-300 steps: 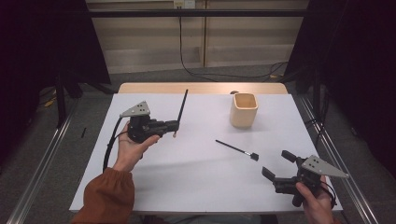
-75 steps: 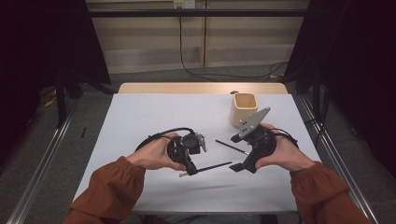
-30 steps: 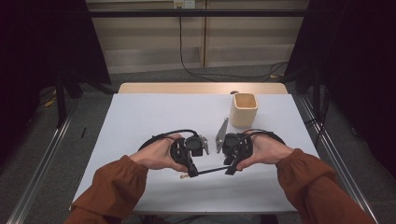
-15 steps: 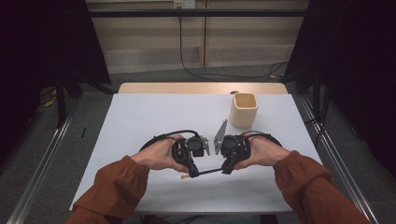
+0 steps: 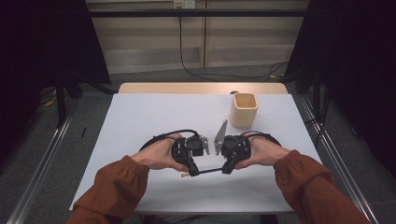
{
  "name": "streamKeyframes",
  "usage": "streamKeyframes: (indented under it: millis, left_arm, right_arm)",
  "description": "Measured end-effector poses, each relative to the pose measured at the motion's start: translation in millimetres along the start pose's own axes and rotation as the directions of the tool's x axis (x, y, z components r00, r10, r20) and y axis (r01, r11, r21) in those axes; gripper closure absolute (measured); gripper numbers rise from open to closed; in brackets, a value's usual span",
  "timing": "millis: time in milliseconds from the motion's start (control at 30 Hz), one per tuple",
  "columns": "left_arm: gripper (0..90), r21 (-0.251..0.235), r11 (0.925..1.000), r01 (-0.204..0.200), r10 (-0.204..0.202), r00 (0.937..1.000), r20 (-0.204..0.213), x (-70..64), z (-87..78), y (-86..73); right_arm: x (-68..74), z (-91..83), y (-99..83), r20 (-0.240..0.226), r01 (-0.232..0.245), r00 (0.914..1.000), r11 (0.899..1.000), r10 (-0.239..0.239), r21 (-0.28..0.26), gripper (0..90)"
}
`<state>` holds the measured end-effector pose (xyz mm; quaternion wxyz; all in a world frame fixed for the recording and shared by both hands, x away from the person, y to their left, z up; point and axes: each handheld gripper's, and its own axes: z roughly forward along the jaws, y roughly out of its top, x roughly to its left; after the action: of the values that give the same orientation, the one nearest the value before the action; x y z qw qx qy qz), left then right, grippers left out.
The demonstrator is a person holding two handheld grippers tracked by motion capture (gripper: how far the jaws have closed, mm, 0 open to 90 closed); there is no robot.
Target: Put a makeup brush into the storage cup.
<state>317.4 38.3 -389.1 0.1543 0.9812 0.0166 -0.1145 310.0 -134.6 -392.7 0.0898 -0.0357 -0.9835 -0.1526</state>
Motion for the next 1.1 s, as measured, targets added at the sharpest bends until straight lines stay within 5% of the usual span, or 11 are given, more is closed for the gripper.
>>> streamKeyframes:
  millis: [133,267,500,733,1033,1100]
  left_arm:
    - [78.5,-0.013,0.9999,0.000,0.000,0.9999,0.011,1.4,0.9,-1.2]
    - [67.2,-0.043,0.9990,0.007,-0.008,0.9997,-0.023,2.0,0.6,-2.4]
    - [31.7,-0.094,0.9929,0.072,-0.077,0.9957,-0.052,5.7,-4.7,-6.8]
    - [10.8,-0.118,0.9908,0.066,-0.077,0.9931,-0.088,8.8,-7.1,-10.0]
    - [5.3,-0.183,0.9806,0.071,-0.093,0.9892,-0.114,11.2,-11.3,-19.5]
    - [5.2,-0.215,0.9733,0.080,-0.106,0.9881,-0.111,12.1,-13.4,-23.7]
  right_arm:
    - [0.1,0.9,-0.8,-0.002,-0.004,1.0000,1.000,0.004,0.003,85.5]
    - [-0.4,2.0,-1.5,-0.001,-0.005,1.0000,1.000,0.005,-0.007,85.5]
    - [-1.1,-0.9,-3.9,-0.009,-0.028,0.9996,1.000,0.028,-0.011,85.5]
    - [-2.6,-1.9,-5.6,0.001,-0.039,0.9992,0.999,0.039,-0.010,85.5]
    - [-3.4,-5.6,-9.8,0.010,-0.049,0.9987,0.998,0.050,-0.024,85.5]
    - [-3.7,-6.0,-11.3,0.012,-0.047,0.9988,0.999,0.047,-0.026,85.5]
